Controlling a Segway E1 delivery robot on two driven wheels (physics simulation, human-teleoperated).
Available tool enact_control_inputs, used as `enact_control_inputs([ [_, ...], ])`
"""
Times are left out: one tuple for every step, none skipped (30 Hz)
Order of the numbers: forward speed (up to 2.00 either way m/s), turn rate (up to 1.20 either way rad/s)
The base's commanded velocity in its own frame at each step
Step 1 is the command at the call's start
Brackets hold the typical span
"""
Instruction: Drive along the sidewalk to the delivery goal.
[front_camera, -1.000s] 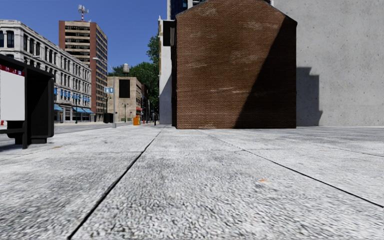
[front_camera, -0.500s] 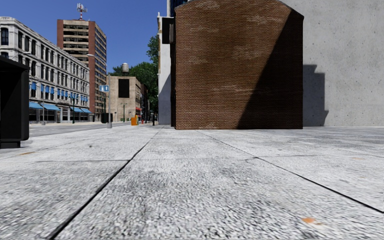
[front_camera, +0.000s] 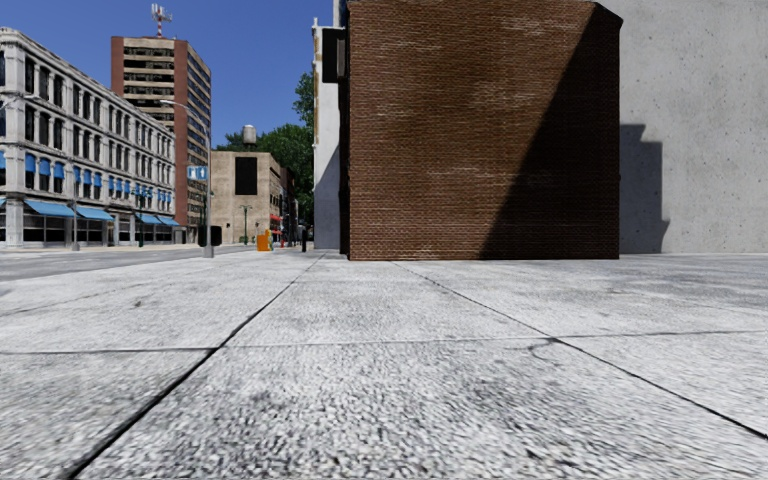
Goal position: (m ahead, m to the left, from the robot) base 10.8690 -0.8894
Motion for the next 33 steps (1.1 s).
enact_control_inputs([
  [2.0,0.0],
  [2.0,0.0],
  [2.0,0.0],
  [2.0,0.0],
  [2.0,0.0],
  [2.0,0.0],
  [2.0,0.0],
  [2.0,0.0],
  [2.0,0.0],
  [2.0,0.0],
  [2.0,0.0],
  [2.0,0.0],
  [2.0,0.0],
  [2.0,0.0],
  [2.0,0.0],
  [2.0,0.0],
  [2.0,0.0],
  [2.0,-0.05],
  [2.0,-0.1],
  [2.0,-0.11],
  [2.0,-0.19],
  [2.0,-0.21],
  [2.0,-0.22],
  [2.0,-0.22],
  [2.0,-0.22],
  [2.0,-0.22],
  [2.0,-0.22],
  [2.0,-0.22],
  [2.0,-0.22],
  [2.0,-0.22],
  [2.0,-0.22],
  [2.0,-0.22],
  [2.0,-0.22],
])
